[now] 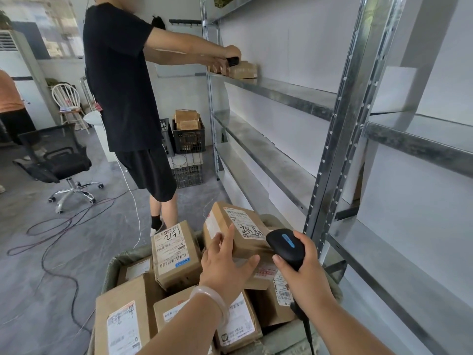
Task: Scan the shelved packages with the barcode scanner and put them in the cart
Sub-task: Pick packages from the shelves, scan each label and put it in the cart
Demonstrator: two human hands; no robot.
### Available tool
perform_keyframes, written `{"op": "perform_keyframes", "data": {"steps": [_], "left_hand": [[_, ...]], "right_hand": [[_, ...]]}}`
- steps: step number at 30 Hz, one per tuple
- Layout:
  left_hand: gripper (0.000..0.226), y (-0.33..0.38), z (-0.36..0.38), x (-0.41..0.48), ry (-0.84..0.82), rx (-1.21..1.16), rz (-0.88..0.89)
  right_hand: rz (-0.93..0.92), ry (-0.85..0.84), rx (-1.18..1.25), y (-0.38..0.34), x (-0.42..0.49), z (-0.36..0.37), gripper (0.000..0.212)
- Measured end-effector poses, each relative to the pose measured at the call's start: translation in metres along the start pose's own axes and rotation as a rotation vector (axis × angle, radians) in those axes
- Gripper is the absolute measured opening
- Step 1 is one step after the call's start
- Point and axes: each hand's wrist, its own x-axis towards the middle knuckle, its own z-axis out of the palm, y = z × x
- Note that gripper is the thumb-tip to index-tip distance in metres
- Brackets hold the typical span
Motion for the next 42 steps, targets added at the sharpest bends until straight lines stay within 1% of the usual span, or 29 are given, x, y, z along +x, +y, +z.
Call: {"op": "perform_keyframes", "data": {"steps": [4, 6, 10, 15, 35, 42], "left_hand": [[0.069, -0.005, 0.000, 0.001, 0.056, -0.065, 0.065], [0.065, -0.006, 0.000, -0.001, 0.066, -0.071, 0.076], [0.073, -0.005, 0.000, -0.007, 0.019, 0.023, 0.048], [0.081, -0.006, -0.003, -0.008, -0.048, 0.107, 0.066], [0.096, 0.001, 0.000, -0.014, -0.030, 0.112, 0.068], [0.093, 0.004, -0.007, -0.024, -0.018, 0.116, 0.087]], "right_hand": [[-0.004, 0.015, 0.014, -0.002, -0.002, -0.003, 0.068], [-0.003, 0.023, 0.016, -0.002, -0.003, -0.004, 0.067], [0.013, -0.013, 0.000, 0.001, -0.004, -0.005, 0.066], [0.028, -0.036, -0.016, 0.002, -0.005, -0.007, 0.067], [-0.002, -0.010, 0.001, -0.005, -0.017, -0.023, 0.070], [-0.004, -0.030, -0.002, -0.004, -0.029, -0.024, 0.070]]}}
